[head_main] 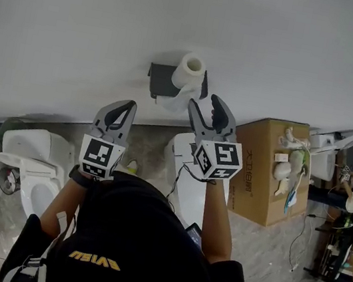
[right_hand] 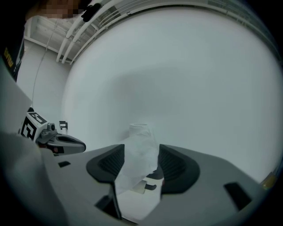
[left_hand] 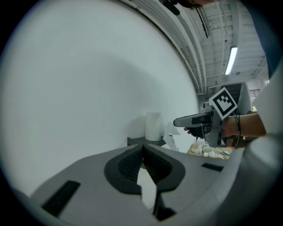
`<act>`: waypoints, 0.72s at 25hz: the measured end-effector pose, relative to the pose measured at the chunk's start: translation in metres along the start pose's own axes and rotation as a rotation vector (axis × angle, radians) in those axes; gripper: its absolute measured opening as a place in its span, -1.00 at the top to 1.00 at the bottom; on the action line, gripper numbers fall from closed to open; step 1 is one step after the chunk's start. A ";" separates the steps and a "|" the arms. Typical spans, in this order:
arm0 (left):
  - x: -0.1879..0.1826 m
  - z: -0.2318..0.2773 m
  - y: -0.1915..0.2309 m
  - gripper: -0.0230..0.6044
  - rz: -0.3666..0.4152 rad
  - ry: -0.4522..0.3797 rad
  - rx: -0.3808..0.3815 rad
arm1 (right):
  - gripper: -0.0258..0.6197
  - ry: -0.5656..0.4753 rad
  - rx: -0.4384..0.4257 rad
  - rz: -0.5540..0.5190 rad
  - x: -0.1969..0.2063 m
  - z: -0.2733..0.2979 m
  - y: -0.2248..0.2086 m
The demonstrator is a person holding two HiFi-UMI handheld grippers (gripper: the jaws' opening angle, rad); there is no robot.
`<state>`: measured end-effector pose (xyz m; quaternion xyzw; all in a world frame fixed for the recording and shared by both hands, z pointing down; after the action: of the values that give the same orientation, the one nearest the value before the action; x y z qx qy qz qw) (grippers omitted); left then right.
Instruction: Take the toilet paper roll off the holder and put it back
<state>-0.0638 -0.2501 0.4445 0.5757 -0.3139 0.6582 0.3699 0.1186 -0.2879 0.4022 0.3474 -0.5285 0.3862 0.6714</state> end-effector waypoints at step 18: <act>-0.047 -0.054 -0.072 0.89 0.035 -0.067 -0.076 | 0.18 -0.035 -0.022 0.020 -0.006 -0.105 -0.003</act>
<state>-0.0277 -0.1728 0.3892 0.5775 -0.3607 0.6325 0.3691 0.1667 -0.1979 0.3756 0.3412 -0.5480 0.3809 0.6620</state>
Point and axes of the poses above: the fingertips, and each gripper's own axes: z forward along the fingers, y to its left, x out of its underside, the point moved 2 cm from there along -z, backward along the fingers
